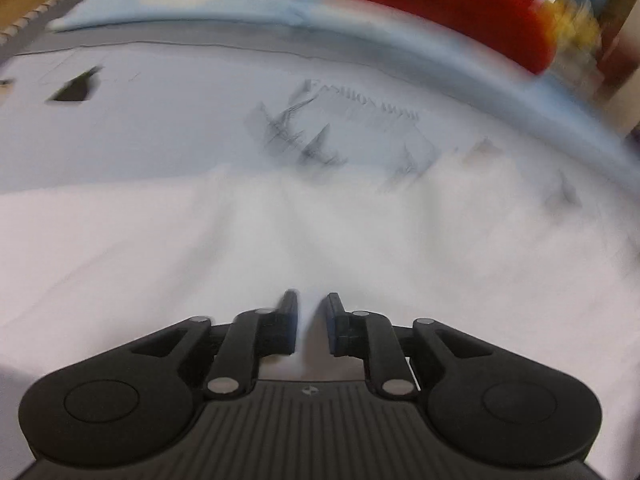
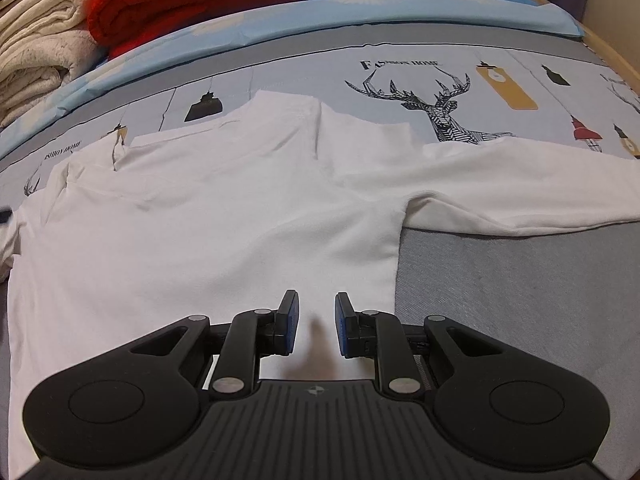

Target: Fold small clothes

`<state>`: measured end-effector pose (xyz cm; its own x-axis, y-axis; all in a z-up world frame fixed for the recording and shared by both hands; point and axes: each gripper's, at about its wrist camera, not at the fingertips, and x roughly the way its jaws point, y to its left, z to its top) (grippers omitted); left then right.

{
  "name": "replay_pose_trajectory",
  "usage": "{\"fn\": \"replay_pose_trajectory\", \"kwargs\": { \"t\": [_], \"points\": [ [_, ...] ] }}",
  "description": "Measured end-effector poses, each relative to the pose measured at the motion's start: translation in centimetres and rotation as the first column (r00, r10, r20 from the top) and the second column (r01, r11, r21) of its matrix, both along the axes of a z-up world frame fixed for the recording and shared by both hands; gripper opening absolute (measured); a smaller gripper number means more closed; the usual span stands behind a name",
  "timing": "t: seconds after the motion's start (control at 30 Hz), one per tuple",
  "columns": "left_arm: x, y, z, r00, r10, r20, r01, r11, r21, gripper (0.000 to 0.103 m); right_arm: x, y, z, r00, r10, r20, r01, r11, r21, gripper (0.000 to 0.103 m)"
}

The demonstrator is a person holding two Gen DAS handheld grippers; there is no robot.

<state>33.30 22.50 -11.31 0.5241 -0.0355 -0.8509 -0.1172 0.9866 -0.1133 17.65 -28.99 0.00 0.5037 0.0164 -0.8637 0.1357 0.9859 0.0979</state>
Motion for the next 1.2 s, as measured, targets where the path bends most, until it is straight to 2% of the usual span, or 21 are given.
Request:
{"fn": "replay_pose_trajectory", "kwargs": {
  "t": [0.03,0.1,0.17,0.23,0.3,0.33,0.37,0.4,0.43,0.53,0.6,0.7,0.83,1.03,1.2],
  "points": [
    [-0.4,-0.2,0.4,1.0,-0.005,-0.002,0.005,1.0,0.015,0.013,-0.2,-0.1,0.1,1.0,-0.004,0.0,0.004,1.0,0.001,0.02],
    [-1.3,-0.8,1.5,1.0,-0.004,-0.005,0.004,1.0,-0.007,0.014,-0.6,-0.5,0.2,1.0,-0.018,-0.002,0.018,1.0,0.006,0.02],
    [-2.8,-2.3,2.6,0.996,-0.08,0.036,0.082,0.996,-0.047,0.017,-1.0,-0.8,0.3,1.0,-0.029,-0.002,0.029,0.999,0.018,0.02],
    [-3.7,-3.8,2.5,0.988,-0.152,0.037,0.154,0.987,-0.054,0.021,-1.6,-1.0,0.5,1.0,-0.029,0.004,0.029,0.999,0.026,0.02],
    [-4.6,-5.4,1.4,0.976,-0.216,-0.038,0.214,0.975,-0.059,0.022,-2.0,-1.0,0.7,1.0,-0.028,0.01,0.028,0.999,0.028,0.02],
    [-4.9,-6.1,0.6,0.966,-0.237,-0.104,0.238,0.971,0.002,0.022,-2.1,-1.0,0.7,1.0,-0.029,0.009,0.029,0.999,0.031,0.02],
    [-5.4,-6.6,0.7,0.962,-0.248,-0.111,0.257,0.964,0.069,0.022,-2.3,-1.0,0.7,1.0,-0.03,0.006,0.03,0.999,0.036,0.02],
    [-5.7,-6.9,1.1,0.96,-0.253,-0.122,0.266,0.958,0.11,0.022,-2.4,-1.0,0.6,0.999,-0.033,0.002,0.033,0.999,0.04,0.02],
    [-5.9,-6.7,1.6,0.96,-0.247,-0.133,0.262,0.959,0.112,0.022,-2.5,-0.9,0.6,0.999,-0.036,-0.001,0.036,0.998,0.044,0.02],
    [-6.9,-4.3,4.0,0.983,-0.165,-0.076,0.171,0.983,0.071,0.024,-2.8,-0.7,0.6,0.999,-0.036,-0.005,0.036,0.998,0.055,0.02],
    [-7.8,-1.6,5.4,0.998,-0.066,-0.02,0.068,0.996,0.064,0.031,-2.8,-0.4,0.8,1.0,-0.031,0.005,0.031,0.998,0.055,0.02],
    [-9.0,2.8,6.1,0.992,0.11,0.054,-0.112,0.993,0.027,0.031,-3.0,-0.1,1.2,0.999,-0.028,0.031,0.026,0.998,0.055,0.02],
    [-10.7,9.5,5.4,0.95,0.303,0.074,-0.302,0.953,-0.031,0.031,-3.0,0.5,1.9,0.996,-0.032,0.08,0.027,0.998,0.065,0.02],
    [-13.6,18.8,4.9,0.882,0.464,0.087,-0.452,0.883,-0.129,0.031,-2.5,1.8,3.1,0.984,-0.013,0.178,0.002,0.998,0.059,0.02],
    [-14.7,25.1,4.8,0.807,0.584,0.083,-0.555,0.8,-0.229,0.031,-1.7,3.1,4.2,0.97,0.017,0.244,-0.029,0.999,0.045,0.02]
  ]
}}
